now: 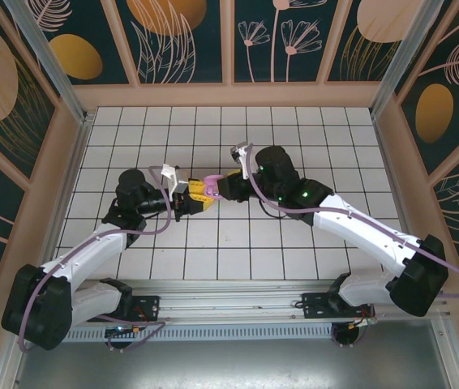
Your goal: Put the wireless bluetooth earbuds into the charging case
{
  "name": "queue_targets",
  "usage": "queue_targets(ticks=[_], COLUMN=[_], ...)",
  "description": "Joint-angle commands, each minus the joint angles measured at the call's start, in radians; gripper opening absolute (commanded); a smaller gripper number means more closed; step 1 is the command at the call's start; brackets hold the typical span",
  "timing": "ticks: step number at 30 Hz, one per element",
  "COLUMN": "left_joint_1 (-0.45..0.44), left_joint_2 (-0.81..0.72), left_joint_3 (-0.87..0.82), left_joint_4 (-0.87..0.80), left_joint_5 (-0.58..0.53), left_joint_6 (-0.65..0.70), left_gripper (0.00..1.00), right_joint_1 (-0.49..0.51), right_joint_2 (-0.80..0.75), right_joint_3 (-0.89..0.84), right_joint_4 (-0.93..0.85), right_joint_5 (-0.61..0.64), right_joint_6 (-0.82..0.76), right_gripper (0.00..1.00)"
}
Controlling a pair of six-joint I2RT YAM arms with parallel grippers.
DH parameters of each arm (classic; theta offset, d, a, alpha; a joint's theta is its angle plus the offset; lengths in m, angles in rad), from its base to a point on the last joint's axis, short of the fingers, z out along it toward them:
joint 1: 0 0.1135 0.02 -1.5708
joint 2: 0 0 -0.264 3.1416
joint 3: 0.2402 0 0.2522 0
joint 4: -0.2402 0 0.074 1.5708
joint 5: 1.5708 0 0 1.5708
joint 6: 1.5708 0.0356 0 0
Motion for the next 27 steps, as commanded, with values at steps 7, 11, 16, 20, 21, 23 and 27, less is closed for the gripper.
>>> queue_targets(ticks=[7,11,16,20,21,23,27], left_joint_1=[-0.006,-0.006,-0.005,-0.005,-0.005,-0.003,-0.004], left_joint_2=[0.017,0.019,0.022,0.028,0.028,0.026,0.022], left_joint_3=[0.002,0.0,-0.009,-0.011,-0.012,-0.014,-0.017], left_joint_4=[0.089,0.094,0.11,0.121,0.121,0.12,0.113], left_joint_5=[0.001,-0.018,-0.043,-0.051,-0.052,-0.056,-0.066], left_joint_6=[-0.063,-0.074,-0.089,-0.092,-0.093,-0.092,-0.085], left_gripper=[0.0,0.0,0.0,0.0,0.0,0.0,0.0], right_joint_1=[0.003,0.001,-0.044,-0.125,-0.157,-0.203,-0.332], right_joint_2=[-0.072,-0.095,-0.14,-0.179,-0.188,-0.197,-0.145], right_joint_3=[0.036,0.045,0.046,0.038,0.037,0.04,0.055], right_joint_4=[-0.074,-0.125,-0.169,-0.171,-0.171,-0.189,-0.268], right_joint_5=[0.012,-0.029,-0.1,-0.156,-0.168,-0.146,-0.092], right_joint_6=[0.023,0.006,0.008,0.034,0.044,0.073,0.156], right_gripper=[0.5,0.51,0.51,0.51,0.51,0.5,0.49])
